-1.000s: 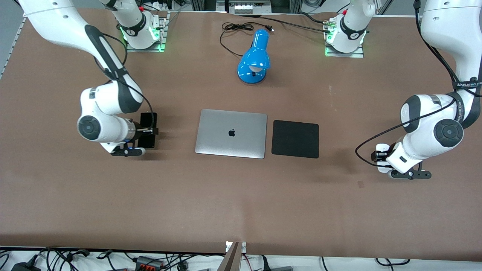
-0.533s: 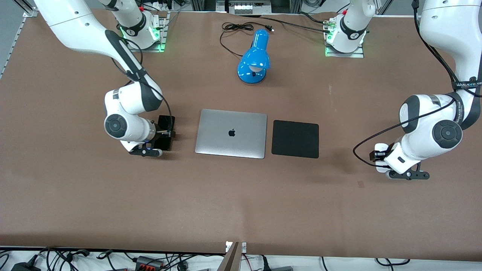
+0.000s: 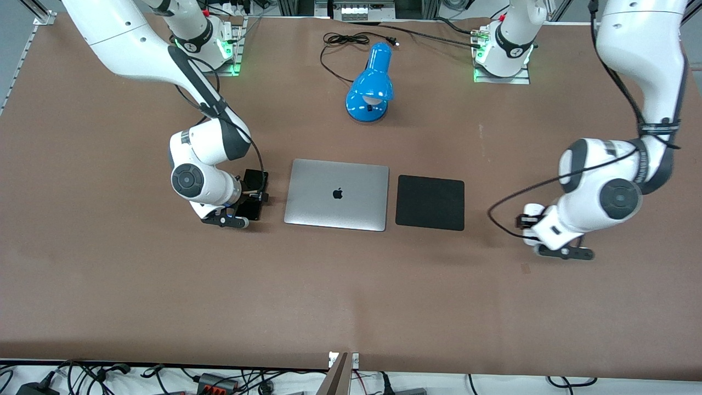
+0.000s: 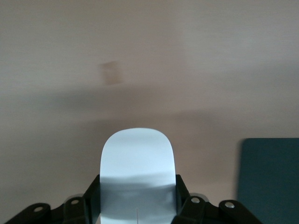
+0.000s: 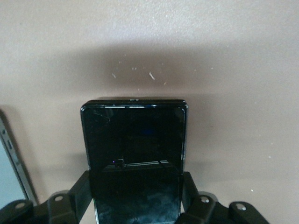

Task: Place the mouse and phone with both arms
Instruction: 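Set the phone beside the laptop while the left gripper places the mouse on the pad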

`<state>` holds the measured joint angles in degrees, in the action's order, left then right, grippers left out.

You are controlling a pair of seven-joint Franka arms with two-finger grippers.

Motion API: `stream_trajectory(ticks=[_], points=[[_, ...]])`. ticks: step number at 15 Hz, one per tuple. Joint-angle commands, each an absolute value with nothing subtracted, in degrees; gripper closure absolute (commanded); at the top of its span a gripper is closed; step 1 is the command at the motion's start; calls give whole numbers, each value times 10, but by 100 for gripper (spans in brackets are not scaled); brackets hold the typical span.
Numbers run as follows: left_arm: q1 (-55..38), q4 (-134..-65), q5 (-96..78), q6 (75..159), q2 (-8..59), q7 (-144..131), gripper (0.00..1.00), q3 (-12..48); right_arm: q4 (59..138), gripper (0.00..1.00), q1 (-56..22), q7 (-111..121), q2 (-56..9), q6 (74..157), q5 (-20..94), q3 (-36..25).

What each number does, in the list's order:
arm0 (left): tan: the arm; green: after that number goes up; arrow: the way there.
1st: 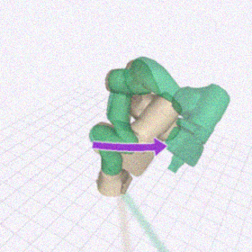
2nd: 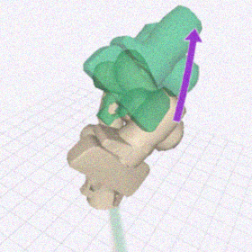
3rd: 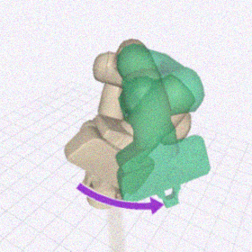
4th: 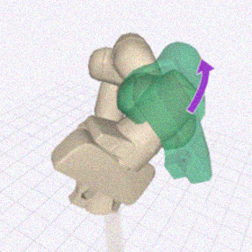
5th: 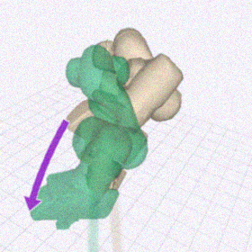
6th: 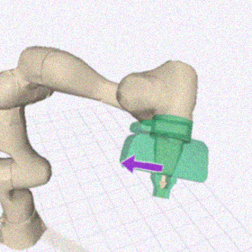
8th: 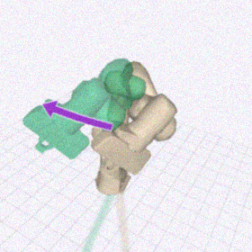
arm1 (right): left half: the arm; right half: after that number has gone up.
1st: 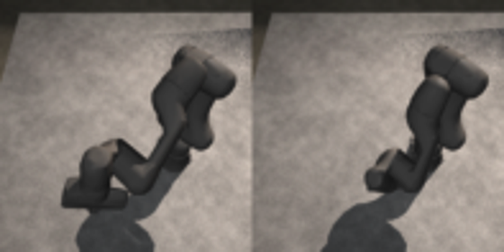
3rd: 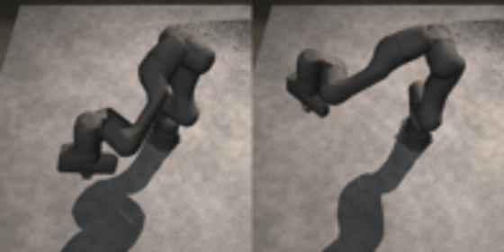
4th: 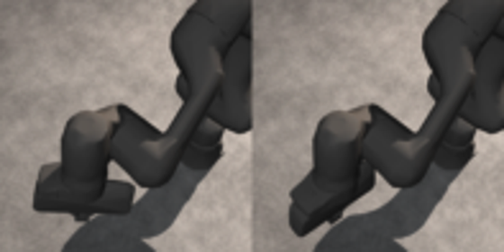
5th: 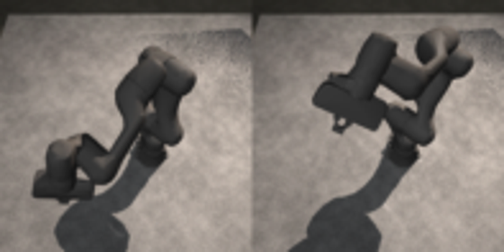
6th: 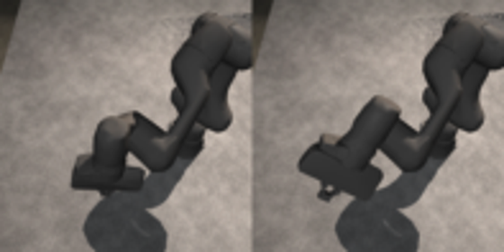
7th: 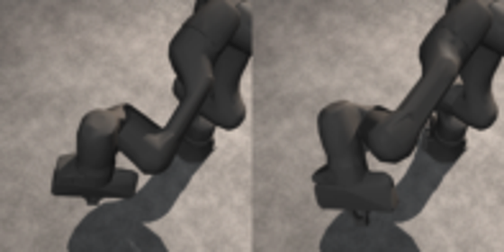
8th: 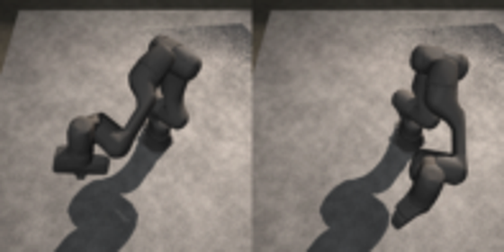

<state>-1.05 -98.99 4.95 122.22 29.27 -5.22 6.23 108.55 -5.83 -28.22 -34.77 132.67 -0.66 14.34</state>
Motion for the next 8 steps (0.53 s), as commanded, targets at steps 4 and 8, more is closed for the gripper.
stream_trajectory(ticks=[4,8], points=[[-118,-981,61,1238,323,-265,60,99,1049,68,-76,-334,-372,1325,-9,145],[-144,-1056,62,1339,322,-301,62,99,1050,68,-83,-327,-372,1323,-16,145]])
